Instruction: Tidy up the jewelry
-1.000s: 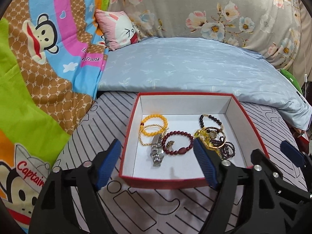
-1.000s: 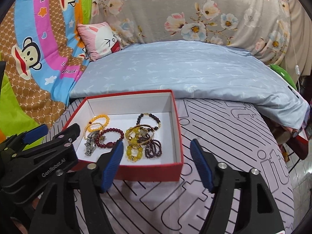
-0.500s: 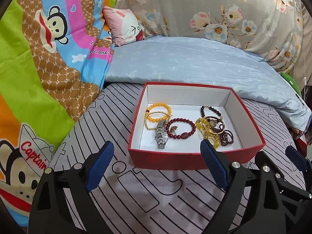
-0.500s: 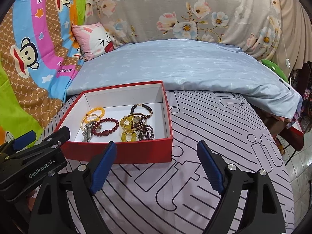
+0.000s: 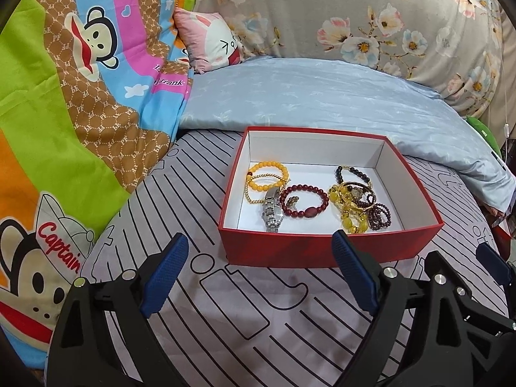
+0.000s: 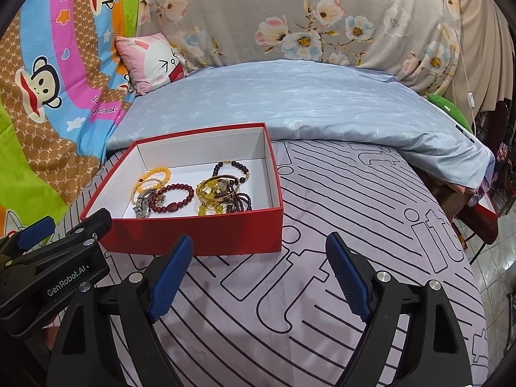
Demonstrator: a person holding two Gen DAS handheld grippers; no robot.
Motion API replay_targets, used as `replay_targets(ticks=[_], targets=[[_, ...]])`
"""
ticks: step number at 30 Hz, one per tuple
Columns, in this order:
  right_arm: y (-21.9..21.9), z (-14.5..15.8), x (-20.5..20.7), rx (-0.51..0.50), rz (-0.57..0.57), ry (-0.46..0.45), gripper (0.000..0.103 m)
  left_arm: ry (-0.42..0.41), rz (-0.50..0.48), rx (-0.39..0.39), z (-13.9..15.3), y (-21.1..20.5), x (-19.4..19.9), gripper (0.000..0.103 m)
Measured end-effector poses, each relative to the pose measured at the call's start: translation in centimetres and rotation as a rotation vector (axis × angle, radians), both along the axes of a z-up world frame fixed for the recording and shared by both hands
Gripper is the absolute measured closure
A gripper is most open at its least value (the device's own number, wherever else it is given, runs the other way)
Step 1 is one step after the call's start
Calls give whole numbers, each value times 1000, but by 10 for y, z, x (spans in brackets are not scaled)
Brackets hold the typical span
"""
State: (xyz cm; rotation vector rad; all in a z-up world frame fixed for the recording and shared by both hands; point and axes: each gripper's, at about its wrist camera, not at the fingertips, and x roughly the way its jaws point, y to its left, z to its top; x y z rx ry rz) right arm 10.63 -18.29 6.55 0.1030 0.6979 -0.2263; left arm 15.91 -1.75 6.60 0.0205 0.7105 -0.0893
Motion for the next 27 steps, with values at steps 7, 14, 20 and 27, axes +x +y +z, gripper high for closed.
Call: replay_targets(ticks=[7, 14, 20, 27], targets=[[3, -1, 0, -2, 1, 7, 22, 2, 6, 3, -1, 2, -1, 17], [3, -1, 0, -2, 3, 9, 21, 3, 5, 6, -1, 3, -1, 17], [4, -1, 0, 3, 4, 8, 21, -1, 4, 10, 0, 4, -1, 17], [6, -2, 0, 10, 7, 7, 20, -1, 8, 11, 0, 5, 0, 17]])
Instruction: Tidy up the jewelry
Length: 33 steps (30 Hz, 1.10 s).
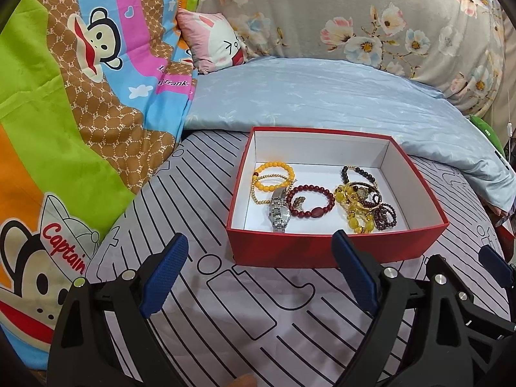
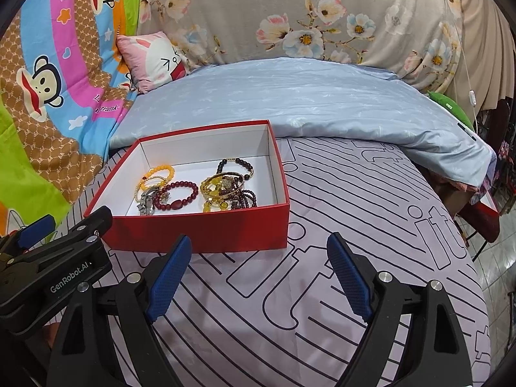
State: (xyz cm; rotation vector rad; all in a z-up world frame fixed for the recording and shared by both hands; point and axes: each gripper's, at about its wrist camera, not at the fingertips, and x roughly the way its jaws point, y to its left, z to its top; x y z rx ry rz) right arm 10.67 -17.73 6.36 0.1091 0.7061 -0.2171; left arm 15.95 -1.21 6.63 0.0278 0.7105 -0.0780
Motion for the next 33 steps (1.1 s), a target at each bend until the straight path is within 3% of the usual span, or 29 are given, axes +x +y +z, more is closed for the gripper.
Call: replay_targets(ticks=[33], targets=[[0, 4, -2, 7, -5, -5, 20, -13, 8, 34, 8, -3, -2, 14]])
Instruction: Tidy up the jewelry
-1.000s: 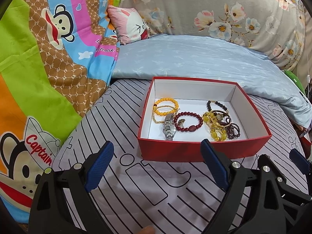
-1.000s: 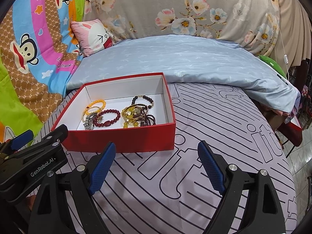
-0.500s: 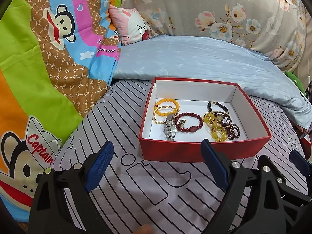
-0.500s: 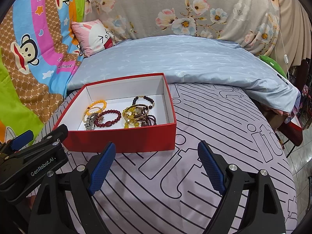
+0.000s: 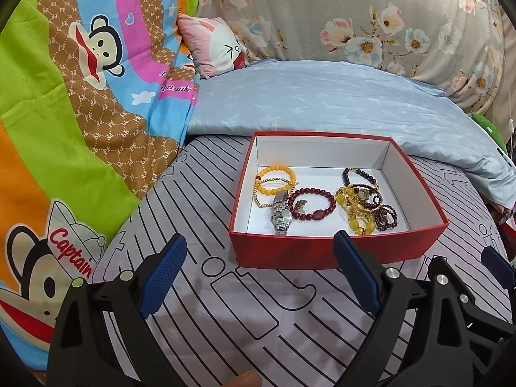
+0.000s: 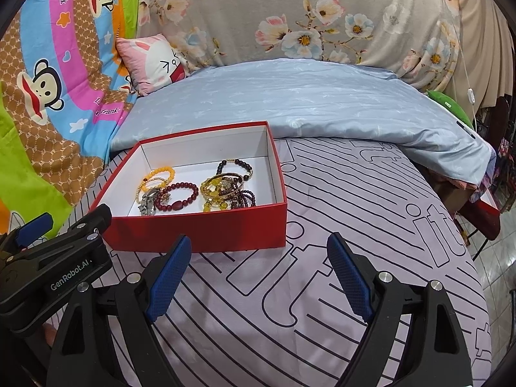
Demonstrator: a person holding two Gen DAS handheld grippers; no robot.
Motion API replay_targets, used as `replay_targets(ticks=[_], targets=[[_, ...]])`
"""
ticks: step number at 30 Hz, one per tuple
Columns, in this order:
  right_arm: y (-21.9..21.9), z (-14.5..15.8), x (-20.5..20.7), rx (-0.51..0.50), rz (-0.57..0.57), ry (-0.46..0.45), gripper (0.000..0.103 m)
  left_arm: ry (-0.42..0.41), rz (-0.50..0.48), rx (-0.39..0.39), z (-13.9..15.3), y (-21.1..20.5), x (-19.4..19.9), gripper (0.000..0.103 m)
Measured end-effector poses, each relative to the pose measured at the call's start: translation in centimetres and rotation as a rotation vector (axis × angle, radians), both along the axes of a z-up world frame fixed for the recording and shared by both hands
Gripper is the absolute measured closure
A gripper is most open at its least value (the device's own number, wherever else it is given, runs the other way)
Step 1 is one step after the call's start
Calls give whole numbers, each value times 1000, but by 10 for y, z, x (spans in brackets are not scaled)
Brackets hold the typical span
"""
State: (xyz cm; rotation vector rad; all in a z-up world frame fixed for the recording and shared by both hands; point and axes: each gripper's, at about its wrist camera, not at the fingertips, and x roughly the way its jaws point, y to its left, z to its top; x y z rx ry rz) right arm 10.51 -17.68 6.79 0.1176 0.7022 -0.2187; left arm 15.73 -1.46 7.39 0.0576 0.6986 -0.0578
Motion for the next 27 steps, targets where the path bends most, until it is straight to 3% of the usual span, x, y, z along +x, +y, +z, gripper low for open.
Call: replay_targets(ticks=[27], targets=[[-5, -5, 0, 2, -18, 4, 19, 16, 13, -13, -7, -3, 2, 13]])
